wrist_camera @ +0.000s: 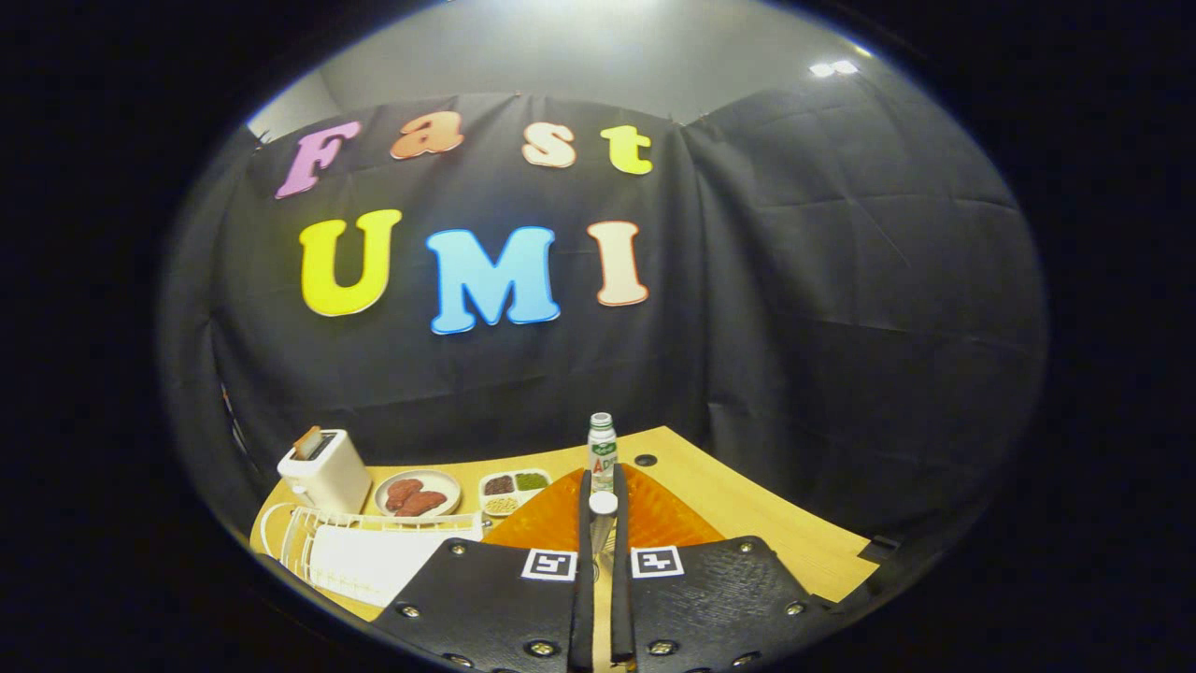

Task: Take the plate from the dish rack, then take the spoon from the basket and place it into the plate.

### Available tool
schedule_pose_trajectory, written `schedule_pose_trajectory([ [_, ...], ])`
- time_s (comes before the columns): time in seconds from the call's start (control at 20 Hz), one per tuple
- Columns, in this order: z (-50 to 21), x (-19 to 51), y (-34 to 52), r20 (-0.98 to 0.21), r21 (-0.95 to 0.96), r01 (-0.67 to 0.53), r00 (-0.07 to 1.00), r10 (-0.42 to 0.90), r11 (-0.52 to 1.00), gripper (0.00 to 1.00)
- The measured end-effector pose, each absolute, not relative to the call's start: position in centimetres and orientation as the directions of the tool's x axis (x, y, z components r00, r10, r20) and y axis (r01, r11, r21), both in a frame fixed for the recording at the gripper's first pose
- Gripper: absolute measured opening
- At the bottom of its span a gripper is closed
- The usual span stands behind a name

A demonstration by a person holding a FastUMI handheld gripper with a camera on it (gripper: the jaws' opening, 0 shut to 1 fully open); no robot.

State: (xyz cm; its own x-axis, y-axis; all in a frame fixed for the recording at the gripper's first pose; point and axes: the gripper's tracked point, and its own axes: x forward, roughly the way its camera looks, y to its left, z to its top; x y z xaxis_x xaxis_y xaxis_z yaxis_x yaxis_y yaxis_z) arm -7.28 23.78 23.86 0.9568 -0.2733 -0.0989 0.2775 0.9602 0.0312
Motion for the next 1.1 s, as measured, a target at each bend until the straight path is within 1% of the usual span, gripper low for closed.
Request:
schedule_pose_trajectory([
  [0.3,20.3,-10.5,32.8,-0.175,-0.021,0.12,0.977,-0.122,0.993,0.07],
  [0.6,14.5,-12.3,39.2,-0.272,-0.04,-0.011,0.962,0.0,0.999,0.07],
  [0.95,9.4,-12.3,43.1,-0.35,-0.042,-0.122,0.931,0.1,0.992,0.07],
  [1.1,7.7,-12.0,43.4,-0.376,-0.028,-0.136,0.919,0.115,0.99,0.07],
])
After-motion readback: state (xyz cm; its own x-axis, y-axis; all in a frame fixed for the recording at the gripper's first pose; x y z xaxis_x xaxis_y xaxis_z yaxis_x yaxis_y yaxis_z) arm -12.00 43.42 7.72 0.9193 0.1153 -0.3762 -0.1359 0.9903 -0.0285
